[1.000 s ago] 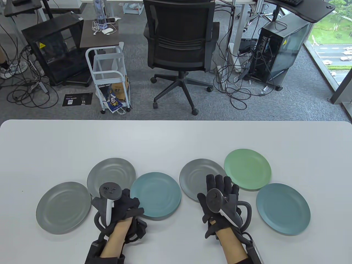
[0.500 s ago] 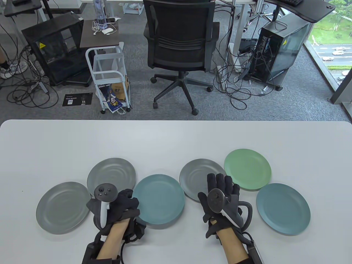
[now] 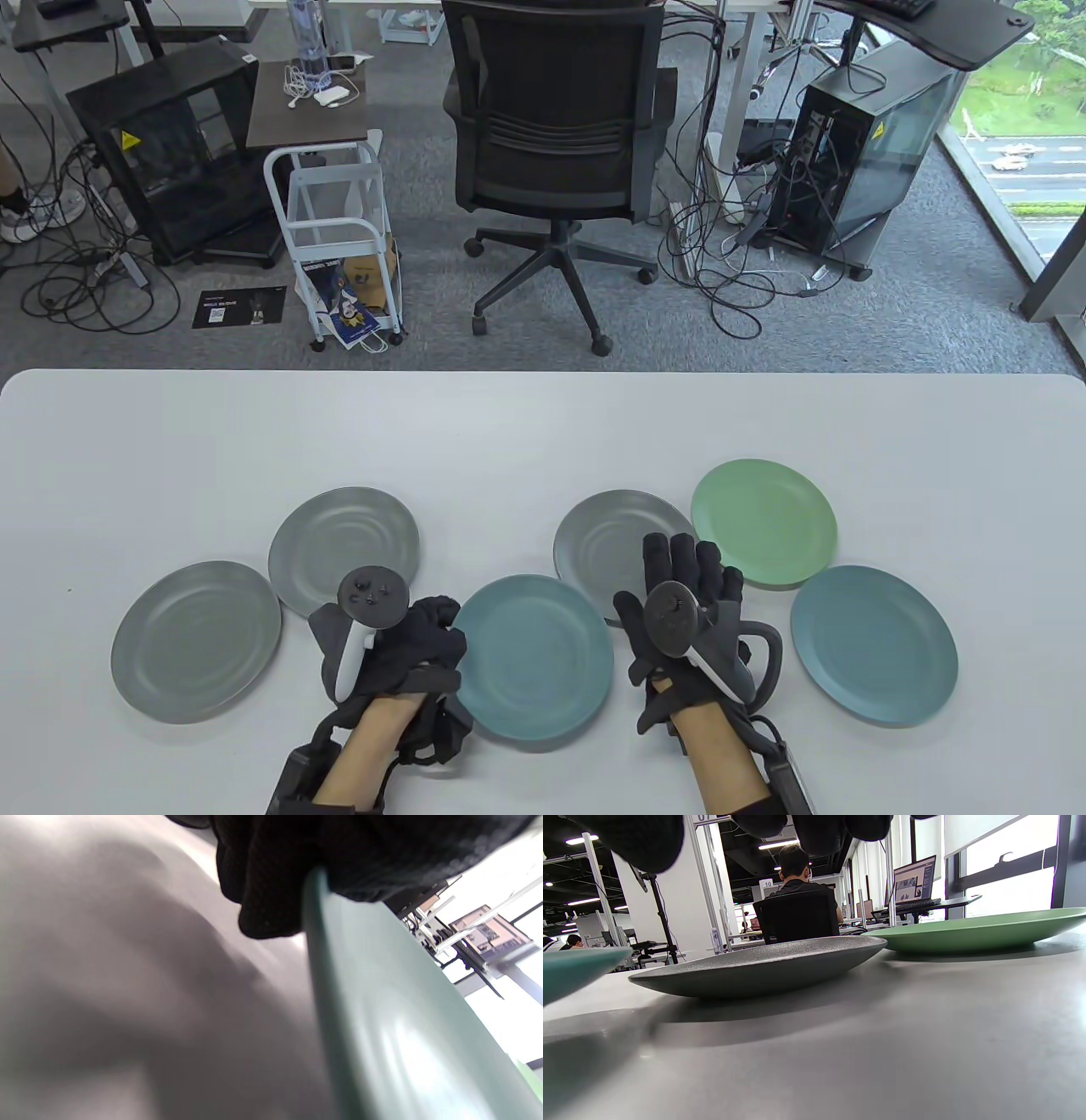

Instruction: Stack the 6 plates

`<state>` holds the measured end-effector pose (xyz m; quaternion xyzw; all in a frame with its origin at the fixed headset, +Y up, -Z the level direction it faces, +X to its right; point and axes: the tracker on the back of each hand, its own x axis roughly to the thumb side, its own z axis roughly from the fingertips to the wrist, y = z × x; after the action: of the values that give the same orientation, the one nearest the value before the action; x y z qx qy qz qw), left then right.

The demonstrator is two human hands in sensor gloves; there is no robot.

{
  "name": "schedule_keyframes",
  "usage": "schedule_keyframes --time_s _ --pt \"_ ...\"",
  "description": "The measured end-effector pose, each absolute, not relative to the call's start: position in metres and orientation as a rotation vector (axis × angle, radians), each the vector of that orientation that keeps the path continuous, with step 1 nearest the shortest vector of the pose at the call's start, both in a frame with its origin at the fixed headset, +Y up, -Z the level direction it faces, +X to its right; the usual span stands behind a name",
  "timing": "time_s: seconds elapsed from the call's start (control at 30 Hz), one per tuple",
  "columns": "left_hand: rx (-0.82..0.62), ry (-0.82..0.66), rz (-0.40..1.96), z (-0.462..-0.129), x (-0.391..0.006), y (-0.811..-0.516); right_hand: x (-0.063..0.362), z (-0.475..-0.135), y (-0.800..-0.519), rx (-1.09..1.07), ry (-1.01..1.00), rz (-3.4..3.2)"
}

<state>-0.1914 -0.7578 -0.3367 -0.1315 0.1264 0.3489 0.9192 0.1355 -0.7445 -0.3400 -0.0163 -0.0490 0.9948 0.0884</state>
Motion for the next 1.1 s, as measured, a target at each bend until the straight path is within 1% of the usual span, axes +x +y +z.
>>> schedule_keyframes --time_s 0.1,0.27,0.4,0.47,0.53,0.63,0.7,0.83,0.87,0.97,1.1 --pt "-0.286 0.221 0.681 -0.337 -0.185 -0.760 0.136 -0.340 -0.745 -0.049 -0.142 2.957" --pt "-0.294 0.201 0.638 -0.338 -0.181 -0.763 0.136 -0.340 -0.745 -0.048 -0.140 2.956" --pt "-0.310 0.228 0.491 -0.337 -0.176 -0.764 0.137 -0.340 -0.745 -0.048 -0.131 2.960" --pt "-0.324 0.249 0.466 -0.336 -0.173 -0.762 0.137 -0.341 -0.745 -0.049 -0.126 2.961" --pt "-0.304 0.254 0.375 -0.334 -0.169 -0.761 0.137 -0.341 -0.746 -0.046 -0.114 2.966" --pt "-0.302 0.263 0.318 -0.332 -0.165 -0.757 0.137 -0.341 -0.746 -0.039 -0.083 2.973" --pt "-0.269 0.289 0.310 -0.330 -0.168 -0.751 0.137 -0.342 -0.747 -0.033 -0.068 2.977" --pt "-0.117 0.368 0.249 -0.328 -0.185 -0.730 0.136 -0.342 -0.747 -0.028 -0.058 2.973" --pt "-0.066 0.397 0.193 -0.328 -0.189 -0.727 0.136 -0.342 -0.747 -0.024 -0.057 2.971" --pt "0.006 0.451 0.020 -0.330 -0.196 -0.727 0.135 -0.342 -0.748 -0.013 -0.044 2.966" --pt "0.034 0.465 -0.081 -0.336 -0.201 -0.735 0.134 -0.343 -0.748 -0.003 -0.043 2.964"
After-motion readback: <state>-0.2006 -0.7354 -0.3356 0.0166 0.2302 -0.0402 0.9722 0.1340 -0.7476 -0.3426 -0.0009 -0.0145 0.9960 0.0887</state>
